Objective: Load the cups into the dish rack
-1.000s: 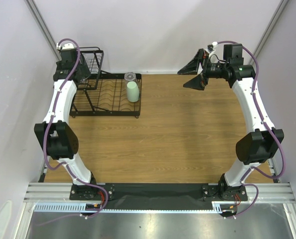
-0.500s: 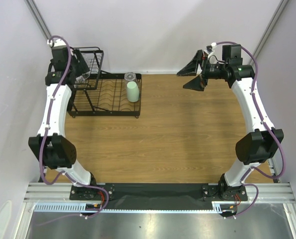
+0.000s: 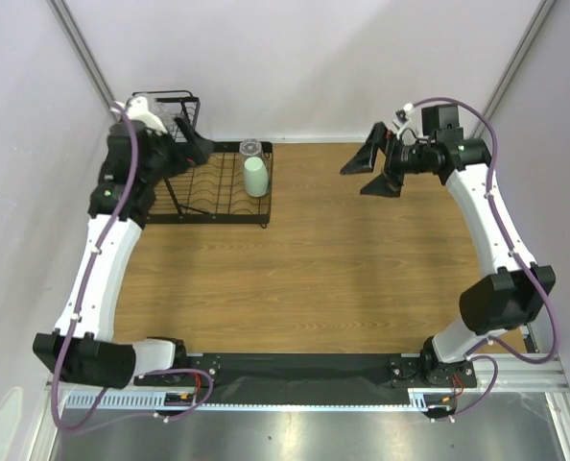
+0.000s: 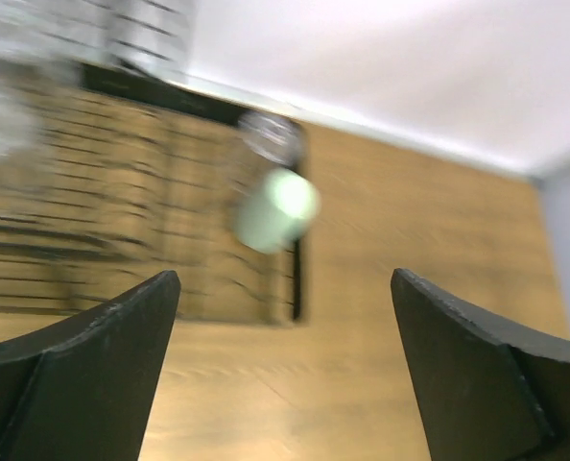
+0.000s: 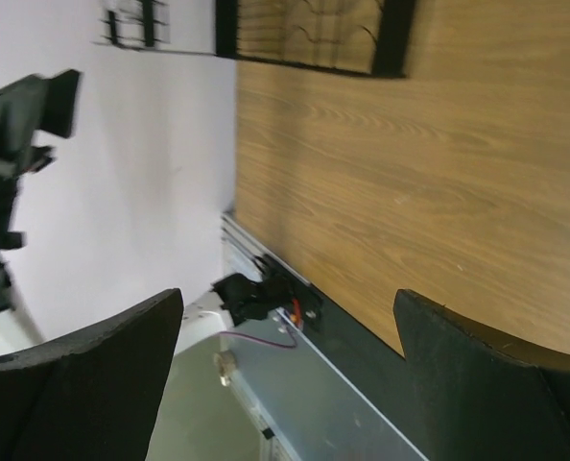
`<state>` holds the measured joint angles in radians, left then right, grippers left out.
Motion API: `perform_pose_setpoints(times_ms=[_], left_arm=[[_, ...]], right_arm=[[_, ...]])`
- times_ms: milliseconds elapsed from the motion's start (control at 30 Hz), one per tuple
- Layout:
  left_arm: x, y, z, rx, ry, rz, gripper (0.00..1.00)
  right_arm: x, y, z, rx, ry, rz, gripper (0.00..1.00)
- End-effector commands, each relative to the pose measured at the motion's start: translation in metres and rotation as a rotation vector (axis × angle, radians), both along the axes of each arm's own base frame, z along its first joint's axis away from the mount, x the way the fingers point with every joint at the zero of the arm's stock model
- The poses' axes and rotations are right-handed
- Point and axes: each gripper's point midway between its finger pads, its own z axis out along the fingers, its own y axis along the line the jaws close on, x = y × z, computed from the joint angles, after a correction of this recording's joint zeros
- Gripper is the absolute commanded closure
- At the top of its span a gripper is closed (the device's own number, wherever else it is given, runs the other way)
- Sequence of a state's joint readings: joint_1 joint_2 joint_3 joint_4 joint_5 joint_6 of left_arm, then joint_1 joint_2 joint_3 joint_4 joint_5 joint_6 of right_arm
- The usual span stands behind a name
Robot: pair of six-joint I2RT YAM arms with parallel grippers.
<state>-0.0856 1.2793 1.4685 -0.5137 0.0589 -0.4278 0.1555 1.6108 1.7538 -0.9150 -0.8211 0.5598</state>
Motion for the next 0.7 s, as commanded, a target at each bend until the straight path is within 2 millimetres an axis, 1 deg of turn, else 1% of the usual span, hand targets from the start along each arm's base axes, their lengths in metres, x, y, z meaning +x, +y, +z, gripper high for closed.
perform_pose_setpoints(times_ms=[0, 33, 67, 100, 133, 167, 200, 233, 267, 300, 333, 367, 400, 433, 467, 500, 533, 600, 633, 667], left_arm=[[-0.026, -0.057, 0.014, -0.071, -0.058, -0.192, 0.0], [-0.033, -0.065, 0.008, -0.067, -0.035, -0.215, 0.0], [-0.042, -0.08, 0.003, -0.065, -0.02, -0.256, 0.0], [-0.048, -0.087, 0.0, -0.067, -0.009, -0.28, 0.0], [-0.055, -0.095, -0.003, -0.077, -0.001, -0.301, 0.0], [-0.069, -0.109, -0.011, -0.085, 0.014, -0.347, 0.0], [-0.077, -0.115, -0.013, -0.098, 0.019, -0.371, 0.0], [-0.088, -0.128, -0.016, -0.124, 0.028, -0.408, 0.0], [-0.097, -0.133, -0.032, -0.134, 0.066, -0.421, 0.0], [-0.108, -0.137, -0.028, -0.157, 0.053, -0.441, 0.0], [-0.12, -0.146, -0.042, -0.183, 0.092, -0.467, 0.0], [-0.13, -0.15, -0.044, -0.199, 0.097, -0.484, 0.0], [-0.141, -0.151, -0.039, -0.235, 0.088, -0.489, 0.0], [-0.152, -0.155, -0.05, -0.244, 0.112, -0.508, 0.0], [-0.159, -0.155, -0.05, -0.261, 0.114, -0.512, 0.0], [-0.166, -0.154, -0.052, -0.273, 0.119, -0.515, 0.0], [-0.177, -0.151, -0.054, -0.303, 0.12, -0.514, 0.01], [-0.186, -0.148, -0.055, -0.347, 0.121, -0.513, 0.0], [-0.193, -0.145, -0.05, -0.368, 0.099, -0.519, 0.0], [-0.196, -0.143, -0.06, -0.375, 0.114, -0.513, 0.0]], right_arm=[[-0.024, -0.013, -0.016, -0.138, -0.048, -0.026, 0.0], [-0.031, -0.017, -0.034, -0.174, -0.009, -0.03, 0.0], [-0.035, -0.024, -0.041, -0.233, -0.029, -0.047, 0.0], [-0.04, -0.029, -0.05, -0.263, -0.018, -0.054, 0.0], [-0.049, -0.035, -0.067, -0.304, 0.021, -0.058, 0.0], [-0.054, -0.042, -0.072, -0.343, 0.01, -0.069, 0.0], [-0.06, -0.046, -0.078, -0.367, 0.017, -0.071, 0.0], [-0.068, -0.05, -0.092, -0.39, 0.047, -0.072, 0.0], [-0.074, -0.053, -0.09, -0.398, 0.029, -0.08, 0.0], [-0.077, -0.057, -0.094, -0.416, 0.03, -0.092, 0.0], [-0.081, -0.059, -0.097, -0.422, 0.029, -0.099, 0.0], [-0.09, -0.062, -0.102, -0.427, 0.027, -0.103, 0.0], [-0.09, -0.063, -0.103, -0.425, 0.011, -0.123, 0.0], [-0.093, -0.064, -0.105, -0.421, 0.004, -0.134, 0.0], [-0.098, -0.065, -0.115, -0.419, 0.022, -0.136, 0.0], [-0.1, -0.065, -0.11, -0.397, -0.006, -0.154, 0.0], [-0.102, -0.065, -0.112, -0.387, -0.003, -0.165, 0.0], [-0.108, -0.065, -0.122, -0.358, 0.01, -0.18, 0.0], [-0.113, -0.062, -0.125, -0.333, 0.026, -0.182, 0.0], [-0.115, -0.061, -0.129, -0.316, 0.023, -0.182, 0.0]])
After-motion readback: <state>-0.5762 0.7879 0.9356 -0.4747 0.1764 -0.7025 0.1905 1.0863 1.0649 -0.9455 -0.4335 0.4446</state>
